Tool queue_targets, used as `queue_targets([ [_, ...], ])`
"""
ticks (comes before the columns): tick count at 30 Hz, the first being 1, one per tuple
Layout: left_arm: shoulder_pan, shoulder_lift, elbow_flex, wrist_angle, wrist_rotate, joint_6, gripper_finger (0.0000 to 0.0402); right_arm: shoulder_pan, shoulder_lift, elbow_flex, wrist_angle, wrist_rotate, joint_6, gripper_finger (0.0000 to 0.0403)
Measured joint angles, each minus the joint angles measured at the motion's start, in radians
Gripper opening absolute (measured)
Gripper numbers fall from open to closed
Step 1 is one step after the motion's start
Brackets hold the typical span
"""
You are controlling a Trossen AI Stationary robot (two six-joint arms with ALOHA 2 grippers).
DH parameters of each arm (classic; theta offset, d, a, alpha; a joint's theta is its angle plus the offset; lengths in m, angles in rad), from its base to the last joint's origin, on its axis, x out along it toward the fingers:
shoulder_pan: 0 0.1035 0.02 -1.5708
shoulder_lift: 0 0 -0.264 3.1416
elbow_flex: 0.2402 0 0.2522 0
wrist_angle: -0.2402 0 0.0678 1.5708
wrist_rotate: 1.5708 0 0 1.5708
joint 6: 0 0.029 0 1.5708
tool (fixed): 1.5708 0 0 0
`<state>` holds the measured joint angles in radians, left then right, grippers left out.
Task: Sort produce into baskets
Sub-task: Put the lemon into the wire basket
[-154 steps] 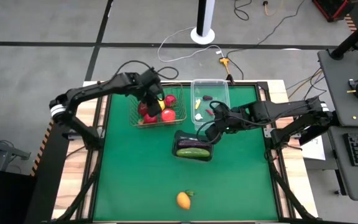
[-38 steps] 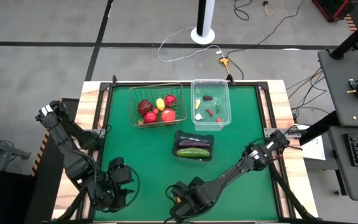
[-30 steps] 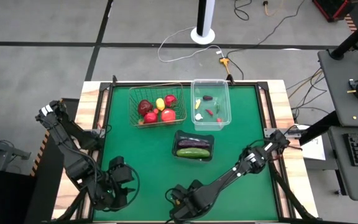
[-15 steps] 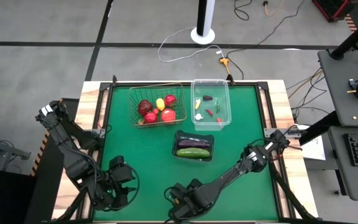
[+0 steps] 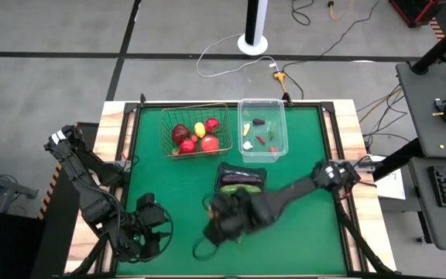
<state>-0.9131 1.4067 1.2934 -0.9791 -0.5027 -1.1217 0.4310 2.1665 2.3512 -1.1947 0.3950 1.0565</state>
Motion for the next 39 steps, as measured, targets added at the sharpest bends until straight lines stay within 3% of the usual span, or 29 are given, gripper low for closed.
queue_targets([
  [12, 0.0, 0.0, 0.0, 0.017, -0.063, -0.132, 0.018, -0.329, -0.05, 0.0, 0.123, -0.009, -0.428, 0.0258],
  [23, 0.002, 0.0, 0.0, 0.011, -0.129, -0.249, 0.018, -0.583, 0.005, -0.005, 0.213, -0.106, -0.621, 0.0258],
  [31, 0.028, 0.0, 0.0, 0.003, -0.143, -0.323, 0.018, -0.655, 0.084, -0.006, 0.234, -0.207, -0.69, 0.0258],
  [39, 0.056, 0.0, 0.0, 0.0, -0.143, -0.342, 0.018, -0.654, 0.11, -0.006, 0.252, -0.211, -0.697, 0.028],
])
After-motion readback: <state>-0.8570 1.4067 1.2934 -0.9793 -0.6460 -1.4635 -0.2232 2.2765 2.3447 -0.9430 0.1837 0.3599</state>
